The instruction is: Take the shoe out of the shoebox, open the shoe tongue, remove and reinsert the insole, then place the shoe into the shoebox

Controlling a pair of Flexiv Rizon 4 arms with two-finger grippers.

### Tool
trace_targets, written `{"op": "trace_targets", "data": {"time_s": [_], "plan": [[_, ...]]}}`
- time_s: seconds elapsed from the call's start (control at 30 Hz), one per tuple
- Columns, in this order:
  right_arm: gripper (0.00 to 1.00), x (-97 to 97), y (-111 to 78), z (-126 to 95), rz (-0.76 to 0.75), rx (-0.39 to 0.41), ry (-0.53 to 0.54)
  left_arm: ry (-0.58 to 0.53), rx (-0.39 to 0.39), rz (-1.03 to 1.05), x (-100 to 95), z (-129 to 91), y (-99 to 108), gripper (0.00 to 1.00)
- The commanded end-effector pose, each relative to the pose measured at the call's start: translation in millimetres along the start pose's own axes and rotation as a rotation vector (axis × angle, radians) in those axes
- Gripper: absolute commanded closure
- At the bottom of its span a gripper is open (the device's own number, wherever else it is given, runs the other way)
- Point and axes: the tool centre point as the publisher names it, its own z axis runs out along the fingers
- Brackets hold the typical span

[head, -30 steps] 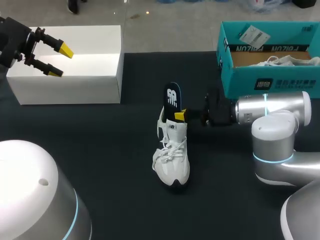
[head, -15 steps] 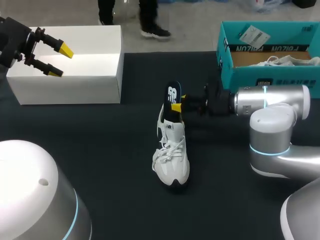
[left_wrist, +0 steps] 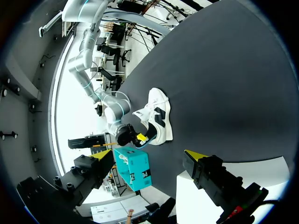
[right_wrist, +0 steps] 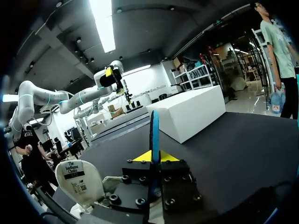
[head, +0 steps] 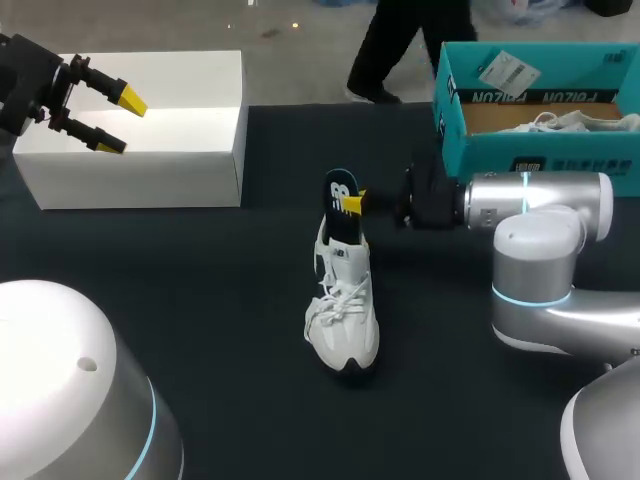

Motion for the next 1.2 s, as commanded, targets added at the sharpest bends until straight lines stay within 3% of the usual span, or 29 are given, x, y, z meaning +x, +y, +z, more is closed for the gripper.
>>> {"op": "trace_targets", "data": {"time_s": [0.03, 0.4, 0.63, 0.7, 0.73, 1.07, 1.2], "plan": [[1.00, 7.4, -14.4, 0.5, 0.022, -0.001, -0.002, 0.004, 0.000, 0.000, -0.7, -0.3, -0.1, 0.00], [1.00, 22.7, -42.6, -3.6, 0.082, 0.030, 0.024, 0.004, 0.000, 0.000, -0.7, -0.3, -0.1, 0.00], [1.00, 25.9, -45.8, -3.3, 0.091, 0.040, 0.035, 0.004, 0.000, 0.000, -0.7, -0.3, -0.1, 0.00], [0.53, 24.8, -40.8, -2.3, 0.087, 0.034, 0.038, 0.004, 0.000, 0.000, -0.7, -0.3, -0.1, 0.00], [0.51, 24.1, -37.7, -1.7, 0.082, 0.029, 0.039, 0.004, 0.000, 0.000, -0.7, -0.3, -0.1, 0.00], [0.59, 14.6, -14.4, 4.8, 0.040, -0.006, 0.044, 0.004, 0.000, 0.000, -0.7, -0.3, -0.1, 0.00], [0.82, 10.9, -12.3, 6.3, 0.037, -0.016, 0.039, 0.004, 0.000, 0.000, -0.7, -0.3, -0.1, 0.00]]}}
